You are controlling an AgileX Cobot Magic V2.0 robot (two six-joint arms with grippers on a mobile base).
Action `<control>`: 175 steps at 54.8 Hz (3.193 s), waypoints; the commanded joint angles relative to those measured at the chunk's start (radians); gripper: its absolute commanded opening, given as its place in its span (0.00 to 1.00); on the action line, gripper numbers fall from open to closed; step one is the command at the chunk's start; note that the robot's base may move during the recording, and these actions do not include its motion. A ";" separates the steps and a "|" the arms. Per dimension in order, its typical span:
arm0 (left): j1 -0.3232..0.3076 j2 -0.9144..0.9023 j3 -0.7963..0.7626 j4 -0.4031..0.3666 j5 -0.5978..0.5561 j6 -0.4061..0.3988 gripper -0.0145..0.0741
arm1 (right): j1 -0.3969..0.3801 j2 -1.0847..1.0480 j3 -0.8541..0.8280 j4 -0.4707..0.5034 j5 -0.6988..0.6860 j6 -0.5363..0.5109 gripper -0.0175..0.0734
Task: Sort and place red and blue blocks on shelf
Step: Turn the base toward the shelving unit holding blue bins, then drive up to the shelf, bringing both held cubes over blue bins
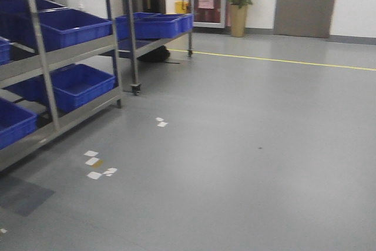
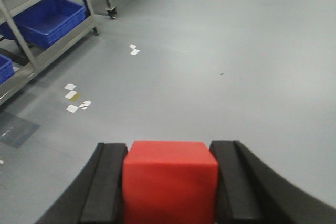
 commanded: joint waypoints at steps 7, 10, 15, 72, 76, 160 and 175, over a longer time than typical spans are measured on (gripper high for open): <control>-0.008 0.003 -0.027 0.011 -0.080 0.002 0.25 | -0.007 -0.008 -0.028 -0.011 -0.087 -0.002 0.26; -0.008 0.003 -0.027 0.011 -0.080 0.002 0.25 | -0.007 -0.008 -0.028 -0.011 -0.087 -0.002 0.26; -0.008 0.003 -0.027 0.011 -0.080 0.002 0.25 | -0.007 -0.008 -0.028 -0.011 -0.087 -0.002 0.26; -0.008 0.003 -0.027 0.011 -0.080 0.002 0.25 | -0.007 -0.008 -0.028 -0.011 -0.087 -0.002 0.26; -0.008 0.003 -0.027 0.011 -0.080 0.002 0.25 | -0.007 -0.008 -0.028 -0.011 -0.087 -0.002 0.26; -0.008 0.003 -0.027 0.011 -0.080 0.002 0.25 | -0.007 -0.008 -0.028 -0.011 -0.087 -0.002 0.26; -0.008 0.006 -0.027 0.011 -0.080 0.002 0.25 | -0.007 -0.008 -0.028 -0.011 -0.087 -0.002 0.26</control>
